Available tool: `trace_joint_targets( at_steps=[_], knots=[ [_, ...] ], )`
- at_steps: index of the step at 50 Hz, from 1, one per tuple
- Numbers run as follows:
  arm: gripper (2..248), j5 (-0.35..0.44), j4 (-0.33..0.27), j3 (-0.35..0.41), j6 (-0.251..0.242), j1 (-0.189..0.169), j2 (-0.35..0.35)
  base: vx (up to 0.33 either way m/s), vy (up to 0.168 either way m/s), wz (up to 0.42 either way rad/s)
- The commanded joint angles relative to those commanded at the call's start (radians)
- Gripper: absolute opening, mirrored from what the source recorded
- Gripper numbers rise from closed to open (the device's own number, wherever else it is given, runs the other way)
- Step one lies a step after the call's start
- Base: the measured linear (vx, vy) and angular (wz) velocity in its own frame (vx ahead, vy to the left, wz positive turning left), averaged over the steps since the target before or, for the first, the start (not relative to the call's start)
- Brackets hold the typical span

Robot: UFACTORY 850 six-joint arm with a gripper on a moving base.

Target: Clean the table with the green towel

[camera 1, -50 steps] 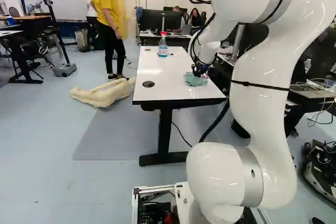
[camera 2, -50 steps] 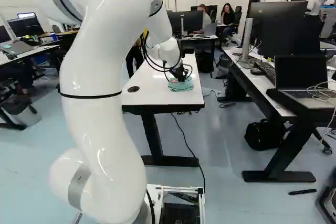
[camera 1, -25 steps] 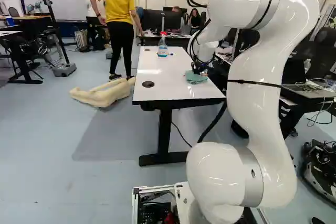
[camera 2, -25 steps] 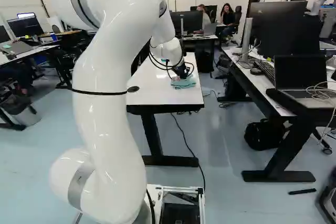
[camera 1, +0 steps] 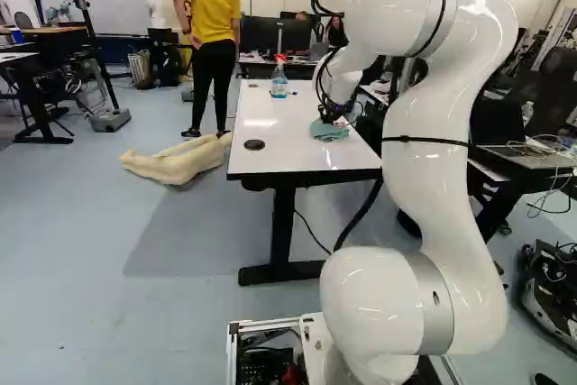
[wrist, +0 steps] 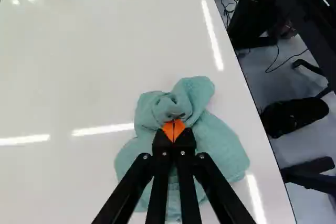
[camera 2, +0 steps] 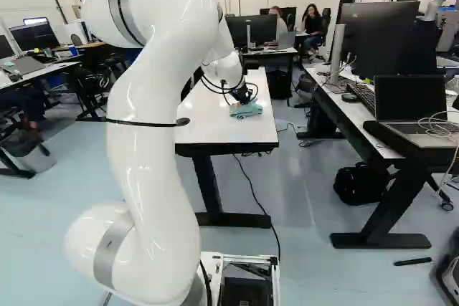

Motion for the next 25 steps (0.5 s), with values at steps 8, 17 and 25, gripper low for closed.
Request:
trace_joint_targets(
  at_steps=[8,17,25],
  knots=[
    [20,0.0,0.0,-0.028,0.0,0.019,-0.021,0.0,0.0,0.0],
    [20,0.0,0.0,-0.053,0.0,0.042,-0.039,0.0,0.0,0.0],
    [20,0.0,0.0,-0.052,0.0,0.062,-0.038,0.0,0.0,0.0]
  ],
)
